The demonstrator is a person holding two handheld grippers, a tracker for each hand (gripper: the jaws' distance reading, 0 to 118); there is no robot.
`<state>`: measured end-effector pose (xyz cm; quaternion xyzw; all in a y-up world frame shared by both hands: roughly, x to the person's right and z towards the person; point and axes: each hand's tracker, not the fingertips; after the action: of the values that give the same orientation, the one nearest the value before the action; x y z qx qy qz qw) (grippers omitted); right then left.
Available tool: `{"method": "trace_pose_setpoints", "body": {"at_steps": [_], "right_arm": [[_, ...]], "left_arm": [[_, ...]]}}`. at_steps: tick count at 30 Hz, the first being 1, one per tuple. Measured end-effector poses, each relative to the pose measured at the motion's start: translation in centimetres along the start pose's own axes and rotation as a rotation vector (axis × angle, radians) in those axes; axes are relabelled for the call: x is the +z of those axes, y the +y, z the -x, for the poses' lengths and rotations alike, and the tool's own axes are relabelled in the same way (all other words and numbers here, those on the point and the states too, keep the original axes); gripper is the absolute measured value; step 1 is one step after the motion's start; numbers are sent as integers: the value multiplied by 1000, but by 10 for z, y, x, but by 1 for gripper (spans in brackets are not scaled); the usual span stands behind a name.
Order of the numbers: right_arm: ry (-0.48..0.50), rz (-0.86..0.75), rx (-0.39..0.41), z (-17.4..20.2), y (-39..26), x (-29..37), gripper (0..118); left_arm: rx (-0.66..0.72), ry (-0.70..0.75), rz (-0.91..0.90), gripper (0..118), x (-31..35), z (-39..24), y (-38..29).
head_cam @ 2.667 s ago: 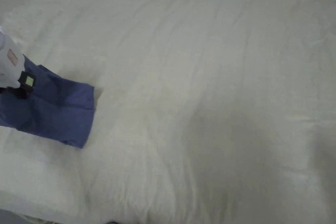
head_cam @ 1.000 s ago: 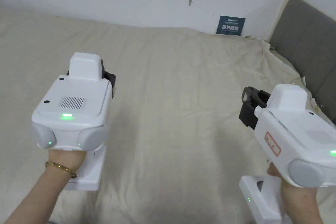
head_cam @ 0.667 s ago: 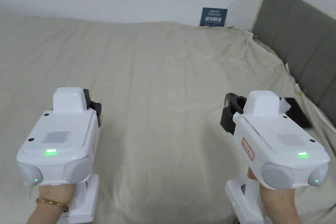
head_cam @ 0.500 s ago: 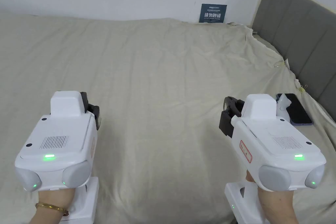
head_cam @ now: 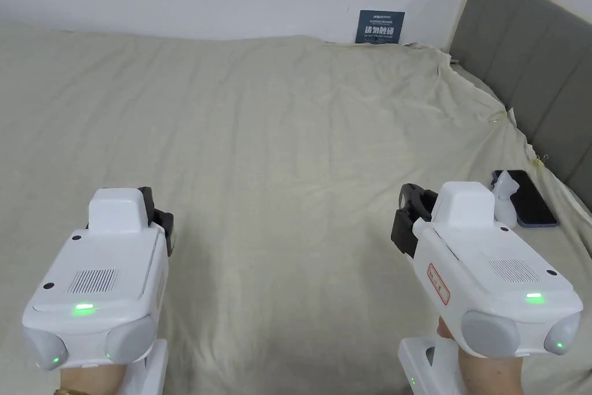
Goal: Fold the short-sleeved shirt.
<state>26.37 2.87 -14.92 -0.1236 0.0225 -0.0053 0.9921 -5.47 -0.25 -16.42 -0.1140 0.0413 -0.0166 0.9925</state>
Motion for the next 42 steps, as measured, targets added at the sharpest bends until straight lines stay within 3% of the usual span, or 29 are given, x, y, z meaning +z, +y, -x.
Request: {"method": "trace_pose_setpoints", "body": {"at_steps": [42], "right_arm": [[-6,-23,-4,4,3,8,0]], "left_arm": [[-11,-2,8,0,4,-3,0]]}}
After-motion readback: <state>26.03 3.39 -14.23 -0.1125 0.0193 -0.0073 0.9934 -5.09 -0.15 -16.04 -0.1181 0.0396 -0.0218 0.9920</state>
